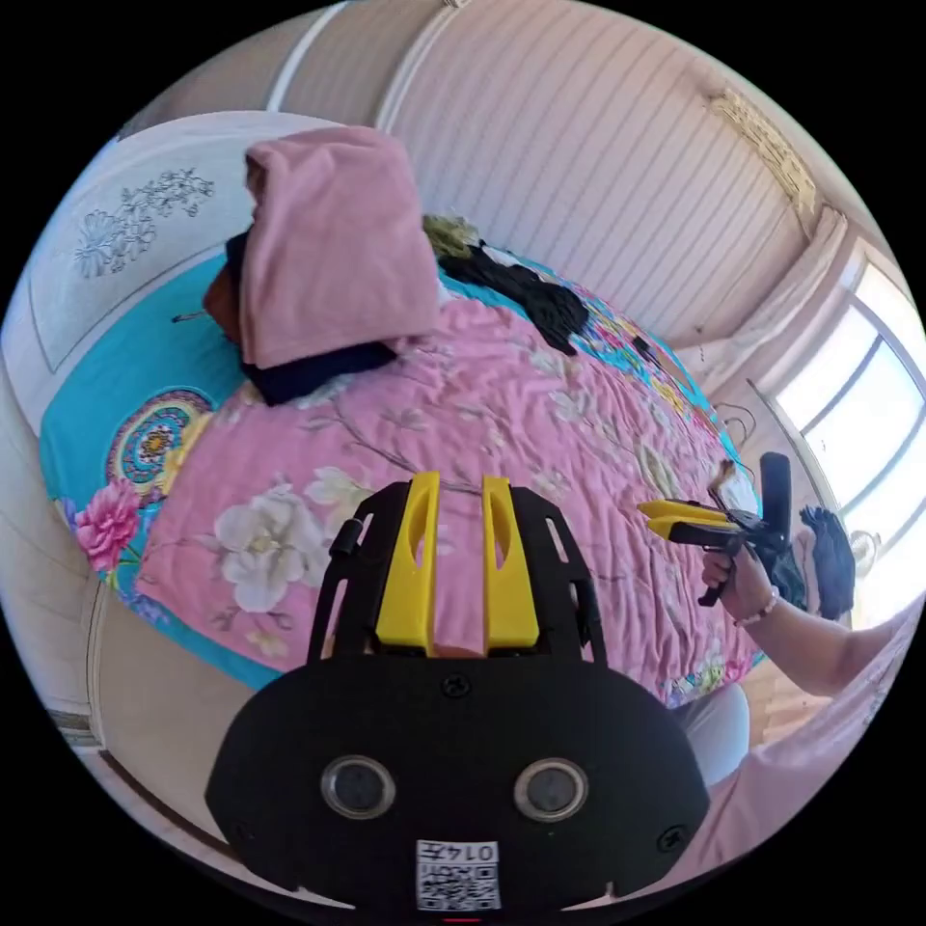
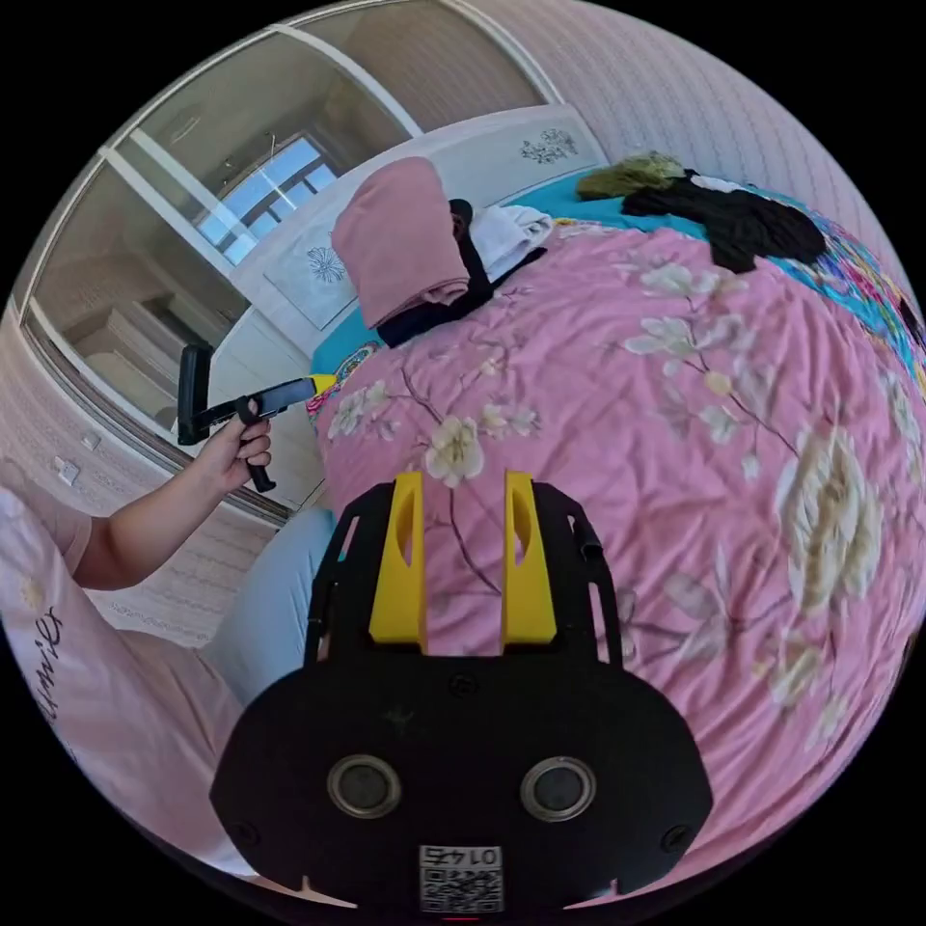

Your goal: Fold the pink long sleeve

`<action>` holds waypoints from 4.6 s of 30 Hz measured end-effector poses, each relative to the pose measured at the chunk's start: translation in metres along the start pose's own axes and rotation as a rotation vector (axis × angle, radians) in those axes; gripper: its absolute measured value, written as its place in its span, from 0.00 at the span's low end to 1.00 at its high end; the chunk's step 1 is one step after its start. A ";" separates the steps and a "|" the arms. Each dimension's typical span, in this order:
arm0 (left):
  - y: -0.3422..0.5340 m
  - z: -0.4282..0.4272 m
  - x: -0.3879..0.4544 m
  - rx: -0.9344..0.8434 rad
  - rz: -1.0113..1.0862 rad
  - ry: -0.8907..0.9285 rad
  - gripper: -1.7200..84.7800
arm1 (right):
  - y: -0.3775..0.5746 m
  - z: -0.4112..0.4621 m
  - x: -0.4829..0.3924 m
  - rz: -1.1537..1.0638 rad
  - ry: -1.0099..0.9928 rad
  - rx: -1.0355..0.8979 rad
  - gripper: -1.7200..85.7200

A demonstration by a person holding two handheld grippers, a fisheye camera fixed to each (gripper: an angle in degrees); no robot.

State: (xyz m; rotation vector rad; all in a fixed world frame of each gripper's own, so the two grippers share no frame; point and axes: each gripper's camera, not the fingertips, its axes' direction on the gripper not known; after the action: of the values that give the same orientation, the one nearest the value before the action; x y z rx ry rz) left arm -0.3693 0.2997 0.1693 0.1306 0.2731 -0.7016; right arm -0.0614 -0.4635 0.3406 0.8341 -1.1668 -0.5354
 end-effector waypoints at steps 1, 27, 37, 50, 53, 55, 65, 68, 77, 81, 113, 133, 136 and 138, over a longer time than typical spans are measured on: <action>-0.013 -0.007 -0.024 0.044 -0.039 -0.041 0.11 | -0.028 0.014 -0.020 -0.047 0.020 -0.004 0.16; -0.164 -0.148 0.031 0.460 0.207 0.203 0.01 | -0.195 0.017 -0.137 -0.115 -0.093 0.167 0.04; 0.034 -0.071 0.411 -0.140 0.830 0.724 0.01 | 0.162 -0.103 -0.131 0.329 0.118 0.162 0.03; 0.206 -0.075 0.299 -0.381 0.467 0.444 0.07 | 0.240 -0.099 -0.164 0.318 0.218 0.051 0.08; 0.213 -0.064 0.257 -0.344 0.391 0.245 0.10 | 0.198 -0.067 -0.205 0.145 0.154 0.000 0.10; 0.217 -0.040 0.250 -0.355 0.379 0.179 0.11 | 0.174 -0.044 -0.219 0.157 0.012 -0.024 0.13; 0.198 -0.024 0.294 -0.343 0.379 0.259 0.01 | 0.144 -0.045 -0.265 0.074 -0.002 -0.112 0.15; 0.176 -0.073 0.307 -0.198 0.389 0.454 0.01 | 0.138 -0.046 -0.283 0.062 -0.009 -0.136 0.16; 0.150 -0.105 0.351 -0.117 0.485 0.539 0.03 | 0.091 -0.133 -0.250 0.279 -0.012 0.102 0.06; 0.157 -0.086 0.300 -0.141 0.456 0.162 0.10 | 0.101 -0.205 -0.225 0.382 0.008 0.236 0.04; 0.015 -0.455 0.241 0.657 0.487 0.560 0.02 | -0.039 -0.608 -0.444 -0.210 0.028 0.734 0.02; -0.117 -0.002 0.184 -0.256 0.367 0.094 0.08 | -0.175 -0.376 -0.086 0.457 0.280 0.066 0.11; -0.029 0.028 0.141 -0.390 0.267 0.155 0.09 | -0.075 -0.324 -0.073 0.628 0.218 0.010 0.12; 0.013 0.042 0.128 -0.472 0.178 0.247 0.10 | -0.026 -0.307 -0.074 0.731 0.149 0.036 0.13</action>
State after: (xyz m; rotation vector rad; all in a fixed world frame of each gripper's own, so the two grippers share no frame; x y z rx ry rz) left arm -0.2590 0.2213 0.1728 -0.2082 0.6472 -0.4290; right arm 0.2061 -0.3349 0.2285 0.4160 -1.2453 0.1476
